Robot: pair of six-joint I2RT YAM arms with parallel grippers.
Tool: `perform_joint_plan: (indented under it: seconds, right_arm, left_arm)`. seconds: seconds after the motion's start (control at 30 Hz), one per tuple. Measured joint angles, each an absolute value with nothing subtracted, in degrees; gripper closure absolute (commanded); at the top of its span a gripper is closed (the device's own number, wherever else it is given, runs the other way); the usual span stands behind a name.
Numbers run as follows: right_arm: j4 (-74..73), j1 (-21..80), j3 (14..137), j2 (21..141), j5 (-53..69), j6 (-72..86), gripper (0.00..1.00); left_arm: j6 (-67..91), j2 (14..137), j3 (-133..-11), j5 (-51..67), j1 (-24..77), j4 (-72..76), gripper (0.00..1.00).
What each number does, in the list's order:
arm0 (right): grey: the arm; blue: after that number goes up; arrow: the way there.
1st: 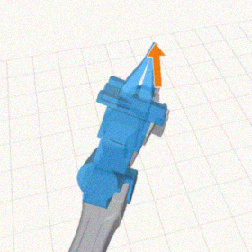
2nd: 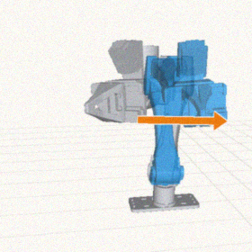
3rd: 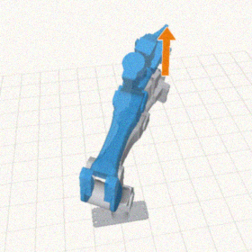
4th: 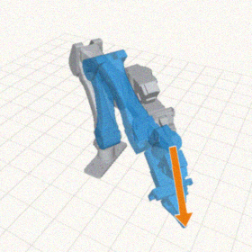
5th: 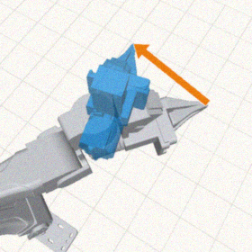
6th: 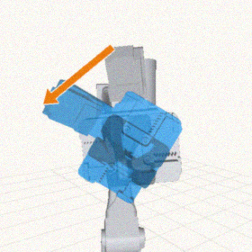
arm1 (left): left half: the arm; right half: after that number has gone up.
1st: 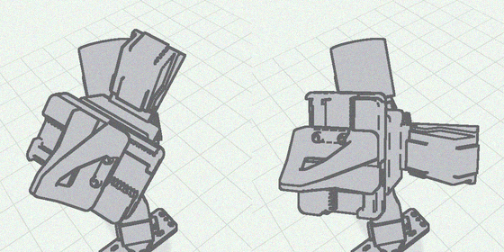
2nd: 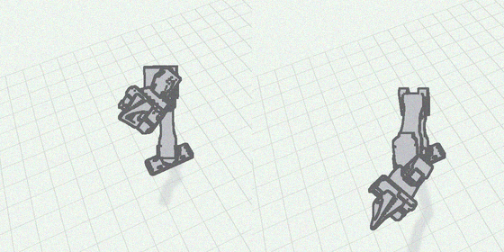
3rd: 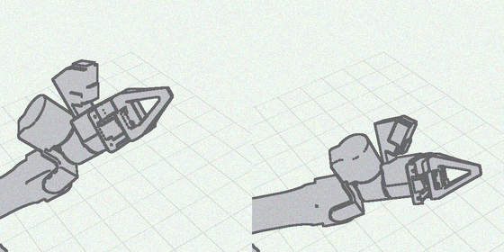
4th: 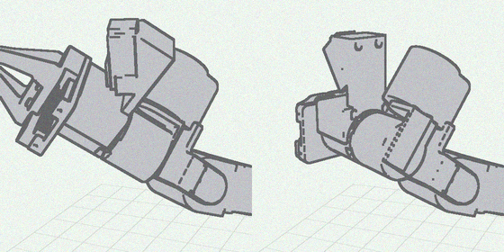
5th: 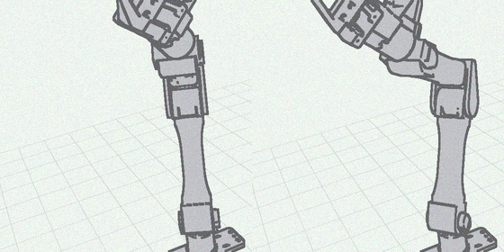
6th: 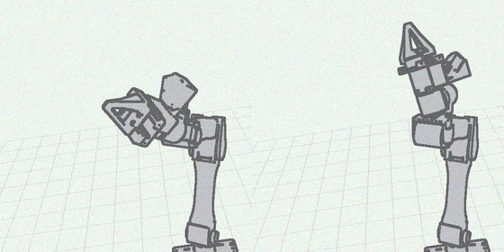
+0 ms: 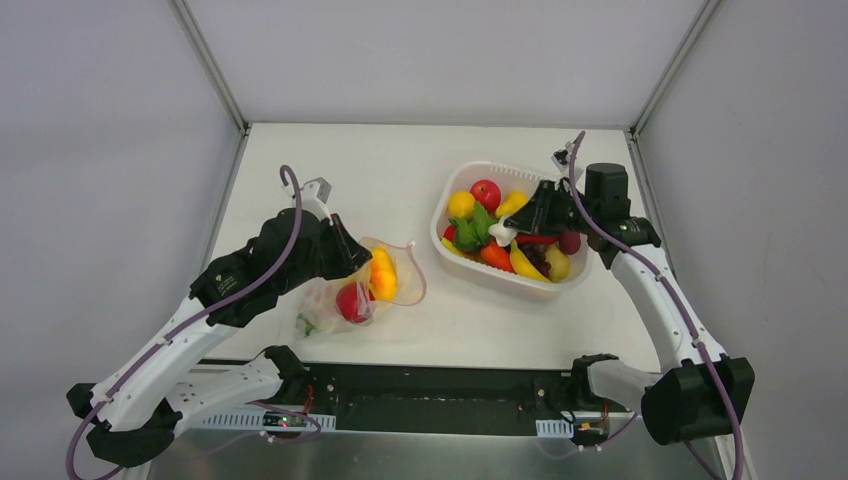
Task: Place the food in the zip-top bag and seal the zipper
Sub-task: Pick up the fake vegetable from the bin, then place the fake vegetable in the zipper food storage bag.
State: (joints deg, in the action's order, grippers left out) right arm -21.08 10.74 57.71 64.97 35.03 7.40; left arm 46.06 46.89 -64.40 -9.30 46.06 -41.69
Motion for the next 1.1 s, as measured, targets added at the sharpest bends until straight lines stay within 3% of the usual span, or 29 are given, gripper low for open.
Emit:
perform_joint_plan:
  seconds: [0.47, 0.9, 1.1]
  right_arm:
    - [-25.0, 11.5, 58.0, 69.9, 39.9, 6.9, 0.87]
    - [-6.7, 12.1, 55.5, 58.3, 51.7, 19.3, 0.90]
    - [-1.3, 19.5, 55.4, 58.2, 56.6, 23.0, 0.91]
  left_arm:
    - [46.1, 48.2, -64.4, -7.9, 46.1, -41.0, 1.00]
    - [45.8, 47.6, -64.3, -6.0, 46.1, -40.1, 1.00]
    - [45.5, 46.6, -64.2, -4.3, 46.1, -37.9, 1.00]
